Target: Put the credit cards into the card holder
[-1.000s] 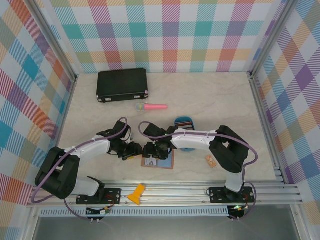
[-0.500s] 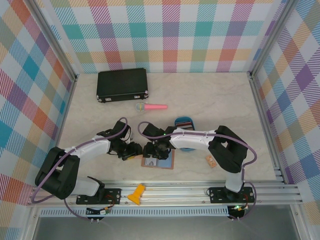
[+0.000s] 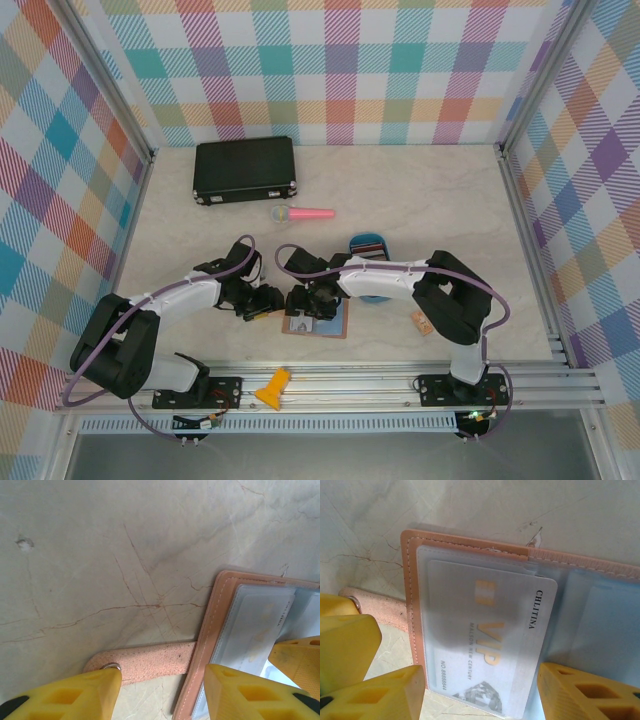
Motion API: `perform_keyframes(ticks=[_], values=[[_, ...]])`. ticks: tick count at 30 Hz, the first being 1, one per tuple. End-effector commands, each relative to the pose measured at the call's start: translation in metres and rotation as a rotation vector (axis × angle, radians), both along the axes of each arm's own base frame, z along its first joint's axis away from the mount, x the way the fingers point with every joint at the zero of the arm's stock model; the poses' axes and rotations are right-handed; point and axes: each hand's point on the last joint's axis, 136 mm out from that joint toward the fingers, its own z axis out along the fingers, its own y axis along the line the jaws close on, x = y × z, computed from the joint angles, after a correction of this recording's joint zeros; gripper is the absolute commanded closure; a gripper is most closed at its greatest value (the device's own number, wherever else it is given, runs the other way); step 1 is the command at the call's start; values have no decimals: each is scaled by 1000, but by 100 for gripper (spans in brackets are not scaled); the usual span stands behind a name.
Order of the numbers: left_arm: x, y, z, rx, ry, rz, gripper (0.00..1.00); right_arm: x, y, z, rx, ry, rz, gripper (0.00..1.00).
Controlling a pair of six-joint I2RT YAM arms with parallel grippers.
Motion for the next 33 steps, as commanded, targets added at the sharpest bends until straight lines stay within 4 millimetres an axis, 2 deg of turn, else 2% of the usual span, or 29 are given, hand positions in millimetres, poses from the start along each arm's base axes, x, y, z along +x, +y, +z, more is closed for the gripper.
perform_keyframes(ticks=[1, 6, 19, 28, 33], values=[[-21, 7, -14, 36, 84, 5, 49, -7, 23, -10, 70, 18, 56, 38], [-22, 6, -14, 34, 82, 4, 49, -8, 34, -8, 152, 4, 76, 39], [-23, 7, -13, 39, 83, 4, 49, -4, 38, 13, 231, -68, 107, 50], [-21, 9, -13, 54, 78, 8, 49, -4, 19, 34, 179, -119, 124, 45], [-21, 9, -12, 54, 79, 14, 49, -14, -4, 45, 135, -115, 136, 41]])
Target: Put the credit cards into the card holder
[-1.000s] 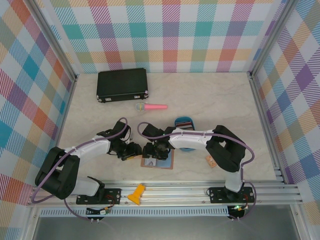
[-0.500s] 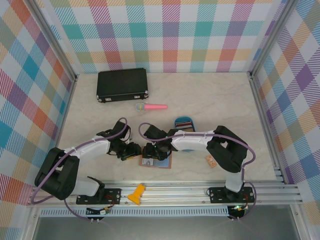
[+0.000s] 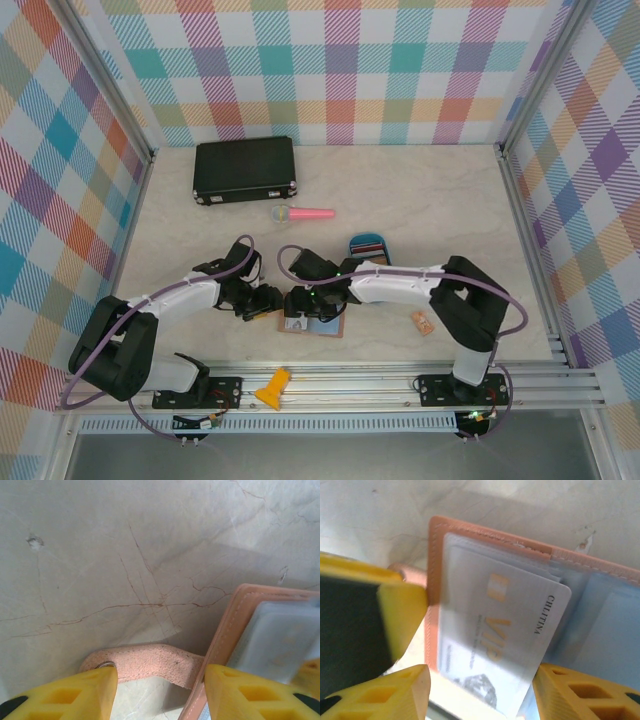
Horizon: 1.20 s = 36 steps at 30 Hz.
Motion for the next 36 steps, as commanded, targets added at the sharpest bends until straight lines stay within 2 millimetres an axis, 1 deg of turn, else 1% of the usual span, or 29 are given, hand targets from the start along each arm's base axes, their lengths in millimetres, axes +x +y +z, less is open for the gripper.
perform_keyframes(ticks=[1, 5, 9, 13, 14, 17, 19, 21, 23, 26, 30, 32, 36], values=[[-22, 7, -14, 44, 85, 2, 49, -10, -15, 18, -9, -24, 32, 40], [-23, 5, -12, 26, 84, 11, 49, -11, -40, 19, -54, -25, 0, 33], [-23, -2, -9, 14, 80, 10, 50, -7, -55, 21, -42, -21, -40, 31], [-28, -13, -9, -2, 86, 14, 50, 1, -70, 25, -36, -26, -86, 32], [-30, -14, -9, -4, 90, 21, 50, 3, -77, 25, -44, -21, -105, 33], [-34, -16, -6, -5, 80, 44, 51, 9, -95, 27, -66, -28, -148, 37], [-35, -15, -3, -12, 72, 59, 51, 13, -101, 31, -60, -50, -141, 39], [-34, -16, 4, -26, 50, 67, 50, 14, -103, 33, -62, -74, -100, 40], [-29, -16, 13, -36, 15, 72, 48, 12, -99, 33, -48, -81, -46, 42], [-25, -14, 21, -21, -8, 62, 46, 8, -90, 23, -30, -51, -9, 46], [-21, -18, 32, -34, -21, 46, 45, 9, -87, 9, -122, -29, 8, 47], [-20, -13, 34, -26, -28, 53, 45, 9, -84, 2, -141, -19, 12, 47], [-26, -5, 21, 0, 12, 50, 45, 11, -81, -8, -170, 1, -1, 47]])
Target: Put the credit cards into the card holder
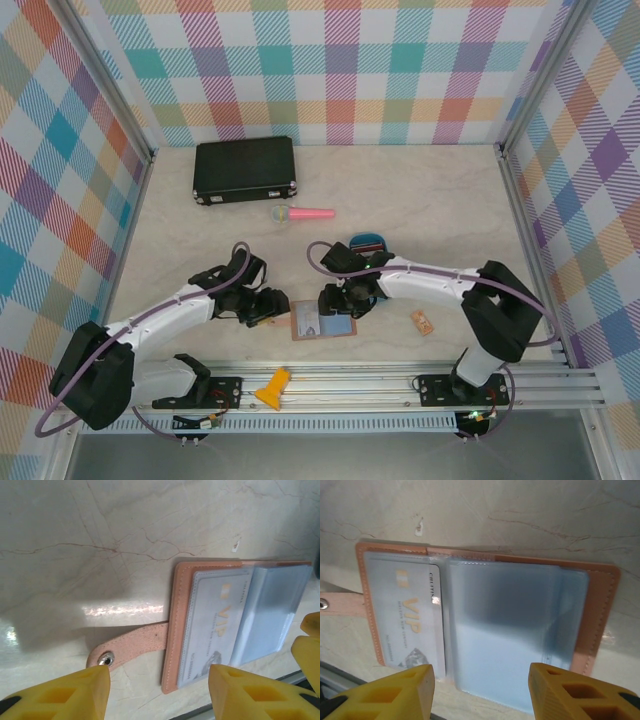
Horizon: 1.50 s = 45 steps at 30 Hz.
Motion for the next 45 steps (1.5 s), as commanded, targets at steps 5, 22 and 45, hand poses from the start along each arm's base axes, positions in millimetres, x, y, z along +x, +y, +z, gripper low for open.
perform_keyframes(ticks=[5, 22, 45], values=[[-13, 12, -27, 45, 71, -18, 46, 2, 8, -3, -24, 13, 5, 47], [-9, 13, -18, 34, 36, -18, 46, -1, 7, -18, -41, 56, -35, 46], [-4, -8, -19, -78, 79, -39, 72, -3, 7, -19, -31, 67, -48, 44]])
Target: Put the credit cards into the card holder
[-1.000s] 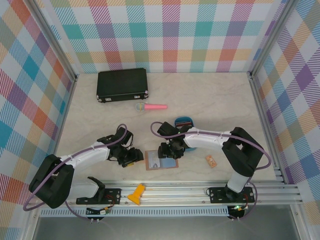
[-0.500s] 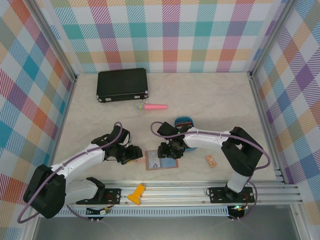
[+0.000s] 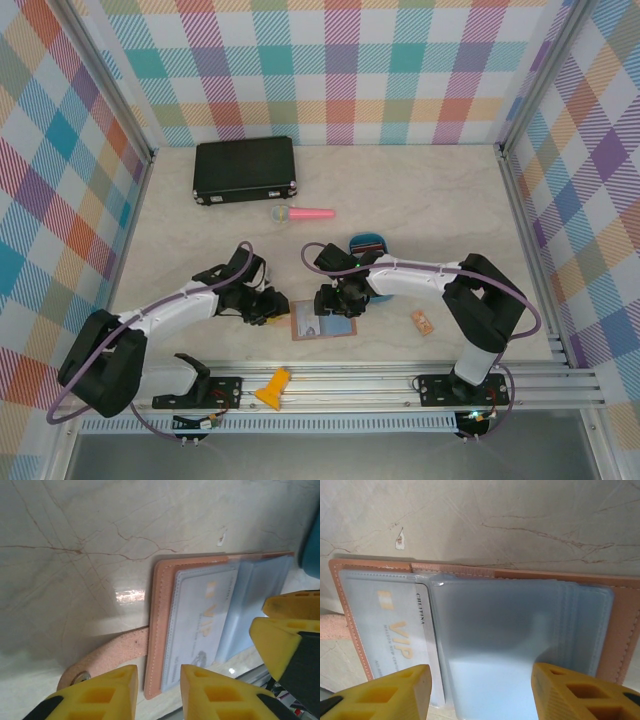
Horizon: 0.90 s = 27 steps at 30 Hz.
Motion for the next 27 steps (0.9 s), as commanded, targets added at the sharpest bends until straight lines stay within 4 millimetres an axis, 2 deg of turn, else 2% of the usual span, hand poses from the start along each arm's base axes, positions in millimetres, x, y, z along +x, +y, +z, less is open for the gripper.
perform_keyframes(ticks=[1, 7, 15, 27], values=[[-8, 9, -15, 44, 37, -11, 73, -7, -1, -3, -6, 27, -5, 44], [-15, 16, -32, 87, 71, -19, 77, -7, -1, -3, -6, 28, -8, 43], [-17, 15, -47, 87, 95, -24, 80, -9, 1, -2, 6, 32, -4, 43], [-21, 20, -45, 101, 93, -23, 81, -11, 11, -9, 56, 55, -14, 43]])
